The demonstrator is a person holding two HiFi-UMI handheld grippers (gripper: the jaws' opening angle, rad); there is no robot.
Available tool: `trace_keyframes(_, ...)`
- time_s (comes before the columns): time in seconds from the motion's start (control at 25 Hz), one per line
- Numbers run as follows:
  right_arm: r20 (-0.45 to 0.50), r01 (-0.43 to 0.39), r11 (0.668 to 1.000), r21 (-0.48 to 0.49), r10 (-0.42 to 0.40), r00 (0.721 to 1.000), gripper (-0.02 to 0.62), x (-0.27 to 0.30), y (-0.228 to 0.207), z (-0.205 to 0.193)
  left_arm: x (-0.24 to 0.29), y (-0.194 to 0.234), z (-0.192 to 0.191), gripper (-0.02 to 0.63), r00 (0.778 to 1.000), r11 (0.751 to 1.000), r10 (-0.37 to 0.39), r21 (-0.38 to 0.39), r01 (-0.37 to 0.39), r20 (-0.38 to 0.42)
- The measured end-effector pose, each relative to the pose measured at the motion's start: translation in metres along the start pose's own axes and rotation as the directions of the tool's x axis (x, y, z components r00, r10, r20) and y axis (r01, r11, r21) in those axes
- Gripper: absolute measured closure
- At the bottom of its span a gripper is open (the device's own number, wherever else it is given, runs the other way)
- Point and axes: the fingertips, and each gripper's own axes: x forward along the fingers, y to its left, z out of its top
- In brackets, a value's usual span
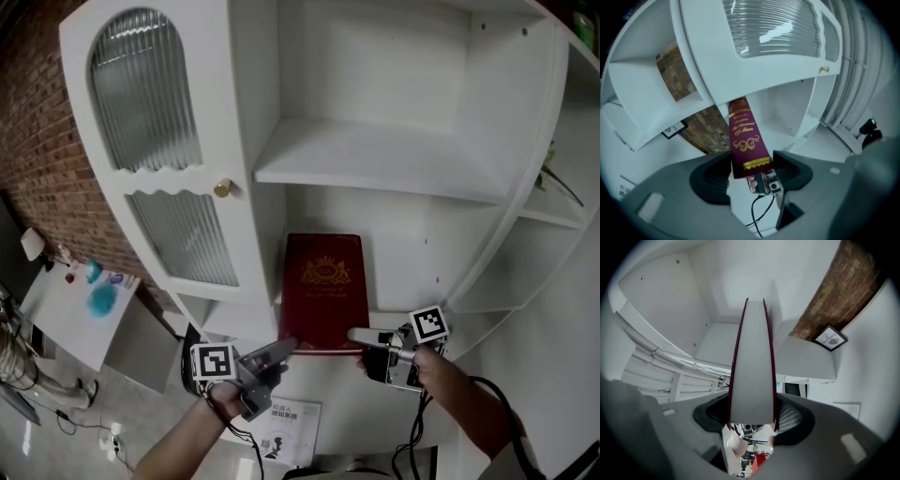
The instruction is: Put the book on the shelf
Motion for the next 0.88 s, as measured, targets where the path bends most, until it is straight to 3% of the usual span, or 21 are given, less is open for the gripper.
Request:
trace_keyframes(0.44,0.195,-0.157,0.974,0.161,0.124,0.973,0.342,0.024,0.013,0.040,0.002,-0.008,0.058,0.310,0.982,0.997,-0.082,0.007,0.082,0.170)
trace_keyframes(0.72,0.274,-0.130,0.976,0.173,0.079,0.958,0.347,0.027,0.007,0.052,-0.008,-0.011,0.060,0.240,0.971,0.991,-0.136,0.039,0.131,0.196)
trace_keyframes(0.88,0.299,-0.100,0.981,0.168,0.046,0.953,0.345,0.027,0.005,0.059,-0.018,-0.013,0.046,0.233,0.976,0.990,-0.112,0.104,0.094,0.186)
